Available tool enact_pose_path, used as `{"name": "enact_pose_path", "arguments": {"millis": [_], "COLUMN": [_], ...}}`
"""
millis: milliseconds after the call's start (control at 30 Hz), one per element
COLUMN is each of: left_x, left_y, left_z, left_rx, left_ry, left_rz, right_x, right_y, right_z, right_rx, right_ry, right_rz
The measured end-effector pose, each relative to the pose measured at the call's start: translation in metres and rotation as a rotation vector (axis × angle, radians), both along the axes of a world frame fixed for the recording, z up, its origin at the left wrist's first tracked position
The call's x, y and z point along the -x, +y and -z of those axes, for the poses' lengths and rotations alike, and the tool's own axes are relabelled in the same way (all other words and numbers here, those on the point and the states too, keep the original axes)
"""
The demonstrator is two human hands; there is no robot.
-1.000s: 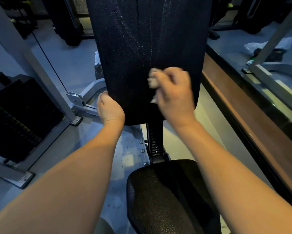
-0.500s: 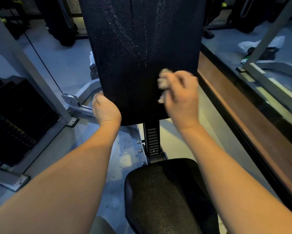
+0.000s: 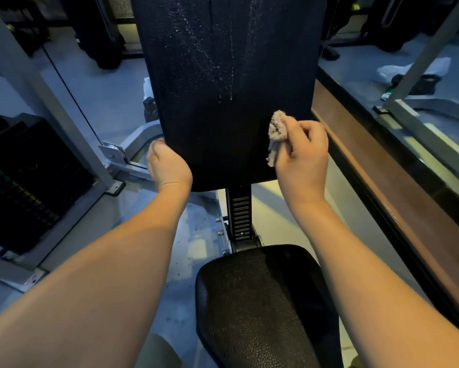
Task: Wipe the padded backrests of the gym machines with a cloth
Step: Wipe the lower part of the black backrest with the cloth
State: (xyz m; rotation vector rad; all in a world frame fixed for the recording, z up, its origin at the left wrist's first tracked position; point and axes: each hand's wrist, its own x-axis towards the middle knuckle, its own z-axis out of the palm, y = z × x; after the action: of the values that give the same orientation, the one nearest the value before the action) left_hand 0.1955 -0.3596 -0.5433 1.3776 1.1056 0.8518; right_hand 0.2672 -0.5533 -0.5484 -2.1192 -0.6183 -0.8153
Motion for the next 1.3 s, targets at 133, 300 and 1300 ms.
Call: {"name": "enact_pose_path", "arguments": {"millis": [133, 300, 1300], "left_x": [0.006, 0.023, 0.031], "left_y": [-0.007, -0.011, -0.043], "left_z": [-0.005, -0.021, -0.009], "left_rx": [-0.004, 0.044, -1.367], "left_ry": [-0.005, 0.088, 0.912], "left_rz": [0.004, 0.06, 0.416], "right_x": [0.031, 0.045, 0.004], "right_y": [0.02, 0.026, -0.004], "right_z": [0.011, 0.015, 0.001], "right_rx": [0.083, -0.026, -0.011], "right_ry": [-0.03, 0.073, -0.02], "right_rz": [-0.086, -0.099, -0.07]}}
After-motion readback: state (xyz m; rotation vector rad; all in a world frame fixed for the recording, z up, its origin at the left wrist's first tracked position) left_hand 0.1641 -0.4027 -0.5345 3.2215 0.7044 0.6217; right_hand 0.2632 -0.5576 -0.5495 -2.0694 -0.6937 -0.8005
